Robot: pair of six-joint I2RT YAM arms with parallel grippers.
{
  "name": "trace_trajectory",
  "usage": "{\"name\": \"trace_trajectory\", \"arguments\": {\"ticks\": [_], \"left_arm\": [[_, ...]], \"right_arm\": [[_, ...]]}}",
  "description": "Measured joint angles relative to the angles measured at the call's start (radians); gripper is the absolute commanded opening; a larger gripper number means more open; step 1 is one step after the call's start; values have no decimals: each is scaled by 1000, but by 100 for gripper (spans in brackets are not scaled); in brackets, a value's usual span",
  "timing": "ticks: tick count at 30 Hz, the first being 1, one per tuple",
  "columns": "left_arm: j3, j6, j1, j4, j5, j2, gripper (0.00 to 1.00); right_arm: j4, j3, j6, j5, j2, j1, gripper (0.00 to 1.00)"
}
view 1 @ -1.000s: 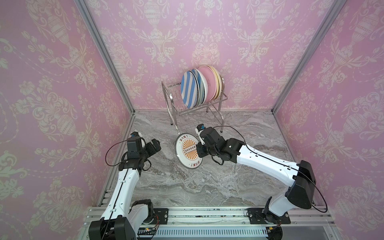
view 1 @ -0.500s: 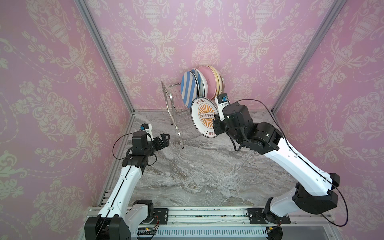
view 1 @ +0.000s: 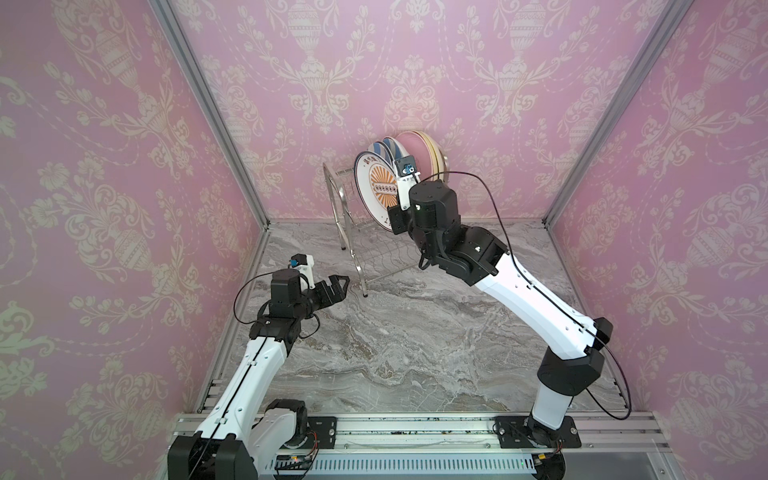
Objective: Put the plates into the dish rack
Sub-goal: 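Lower the sunburst plate into the rack slot in front of the striped plate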
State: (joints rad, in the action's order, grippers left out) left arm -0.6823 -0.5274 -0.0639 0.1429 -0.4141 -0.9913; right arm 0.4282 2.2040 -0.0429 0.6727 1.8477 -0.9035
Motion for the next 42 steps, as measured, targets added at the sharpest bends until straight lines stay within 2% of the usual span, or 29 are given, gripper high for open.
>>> {"name": "trace_trajectory", "arguments": {"ticks": [4, 13, 26, 42], "left_arm": [[3, -17, -14, 0, -13, 20, 99], [31, -21, -19, 8, -26, 37, 99], [37, -20, -19, 15, -28, 37, 99], [64, -20, -19, 24, -27, 69, 99]], "right_arm": [[-130, 31, -46, 44, 88, 0, 0], [-218, 298, -119, 87, 331, 20, 0], [-238, 366, -80, 93, 396, 84, 0], [-246, 378, -36, 89, 478, 85, 0]]}}
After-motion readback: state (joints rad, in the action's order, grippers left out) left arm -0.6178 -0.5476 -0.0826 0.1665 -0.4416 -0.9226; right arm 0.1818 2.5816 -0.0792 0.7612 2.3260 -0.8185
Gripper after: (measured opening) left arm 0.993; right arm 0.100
